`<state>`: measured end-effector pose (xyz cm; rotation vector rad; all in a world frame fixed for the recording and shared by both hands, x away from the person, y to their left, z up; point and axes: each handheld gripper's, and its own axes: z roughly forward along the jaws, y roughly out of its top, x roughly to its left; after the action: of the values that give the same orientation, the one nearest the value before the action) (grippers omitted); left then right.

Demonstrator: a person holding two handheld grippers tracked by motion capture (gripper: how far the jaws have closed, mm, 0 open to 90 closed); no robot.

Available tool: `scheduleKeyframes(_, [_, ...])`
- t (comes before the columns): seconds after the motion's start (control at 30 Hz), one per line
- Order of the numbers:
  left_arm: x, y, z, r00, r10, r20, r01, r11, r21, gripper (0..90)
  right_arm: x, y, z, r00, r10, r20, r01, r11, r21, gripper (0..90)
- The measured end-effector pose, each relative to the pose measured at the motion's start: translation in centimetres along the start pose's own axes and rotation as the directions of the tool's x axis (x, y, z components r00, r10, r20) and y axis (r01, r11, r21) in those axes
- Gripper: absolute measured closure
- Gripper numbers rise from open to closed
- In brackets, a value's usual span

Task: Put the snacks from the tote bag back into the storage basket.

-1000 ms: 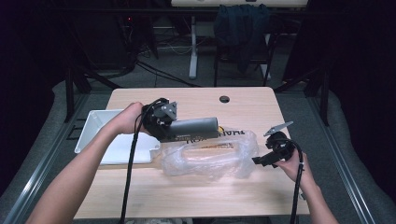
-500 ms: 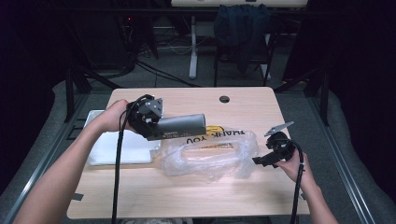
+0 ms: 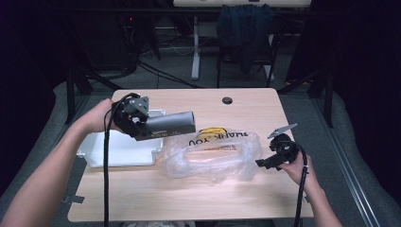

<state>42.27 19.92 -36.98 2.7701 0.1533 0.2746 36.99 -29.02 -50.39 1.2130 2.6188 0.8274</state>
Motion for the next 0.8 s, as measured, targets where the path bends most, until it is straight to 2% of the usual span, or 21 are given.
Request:
scheduleKeyframes(0.03, [0.0,-0.3,-0.1,0.9999,-0.016,0.001,0.016,0.9998,-0.012,43.5,0.0,0.0,0.0,1.0000,0.000,-0.001,0.000,1.000,0.000,7.0])
scheduleKeyframes(0.33, [0.8,-3.1,-0.8,0.9978,-0.064,-0.016,0.064,0.9977,-0.021,43.5,-0.1,-0.2,-0.1,1.0000,0.003,0.002,-0.003,1.000,0.004,7.0])
scheduleKeyframes(0.8, [1.0,-6.1,-1.5,0.9954,-0.092,-0.024,0.092,0.9957,-0.006,43.6,-0.2,-0.6,-0.4,1.0000,0.009,0.000,-0.009,1.000,0.000,6.8])
